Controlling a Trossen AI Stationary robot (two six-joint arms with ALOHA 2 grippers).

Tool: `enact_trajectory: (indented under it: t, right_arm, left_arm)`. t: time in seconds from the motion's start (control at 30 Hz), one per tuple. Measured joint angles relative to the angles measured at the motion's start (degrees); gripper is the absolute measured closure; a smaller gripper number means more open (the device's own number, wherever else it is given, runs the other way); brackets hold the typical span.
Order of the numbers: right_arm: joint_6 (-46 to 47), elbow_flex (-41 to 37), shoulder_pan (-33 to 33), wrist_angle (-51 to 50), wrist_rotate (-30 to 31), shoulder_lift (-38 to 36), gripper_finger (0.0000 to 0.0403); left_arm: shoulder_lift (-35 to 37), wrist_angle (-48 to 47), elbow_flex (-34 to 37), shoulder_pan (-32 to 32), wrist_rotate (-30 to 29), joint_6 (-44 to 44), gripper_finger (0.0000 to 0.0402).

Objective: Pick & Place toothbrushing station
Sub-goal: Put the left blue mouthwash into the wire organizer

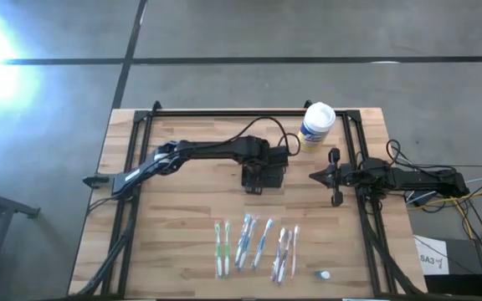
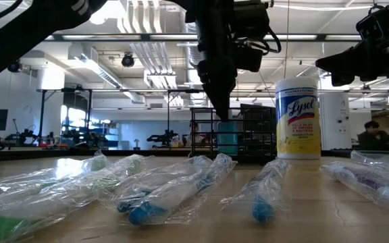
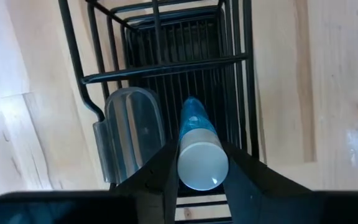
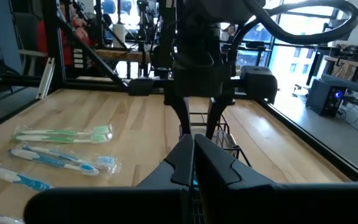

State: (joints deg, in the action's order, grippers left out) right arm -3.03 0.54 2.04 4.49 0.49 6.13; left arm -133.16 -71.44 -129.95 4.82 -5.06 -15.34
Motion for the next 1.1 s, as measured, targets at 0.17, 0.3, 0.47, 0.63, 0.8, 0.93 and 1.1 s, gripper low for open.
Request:
enact_trajectory:
  t: [0.17, 0.3, 0.47, 0.63, 0.8, 0.93, 1.1]
  right_arm:
    - [0.0, 0.0, -0.01, 0.0, 0.0, 0.0, 0.0394]
    - [-0.15, -0.01, -0.01, -0.02, 0.0, 0.0, 0.0394]
    - [-0.16, 0.0, -0.01, -0.02, 0.0, 0.0, 0.0394]
    - [-0.15, -0.01, -0.02, -0.04, 0.0, 0.0, 0.0394]
    - [-0.15, 0.0, 0.0, -0.07, 0.0, 0.0, 0.0394]
    - [-0.17, -0.01, 0.0, -0.23, 0.0, 0.0, 0.0394]
    - [-0.17, 0.0, -0.01, -0.53, 0.0, 0.0, 0.0394]
  left_arm:
    - [0.0, 0.02, 0.0, 0.24, 0.02, 0.17, 0.0297]
    - [0.0, 0.02, 0.0, 0.24, 0.03, 0.21, 0.0275]
    - [0.02, 0.13, 0.0, 0.28, 0.22, -0.02, 0.0248]
    - [0.07, 0.04, -0.13, 0.28, 0.22, -0.04, 0.0247]
    - [0.07, -0.02, -0.28, 0.28, 0.22, -0.78, 0.025]
    - [0.14, 0.0, -0.28, 0.28, 0.22, -1.69, 0.025]
    - [0.29, -0.02, -0.28, 0.28, 0.19, -4.07, 0.0248]
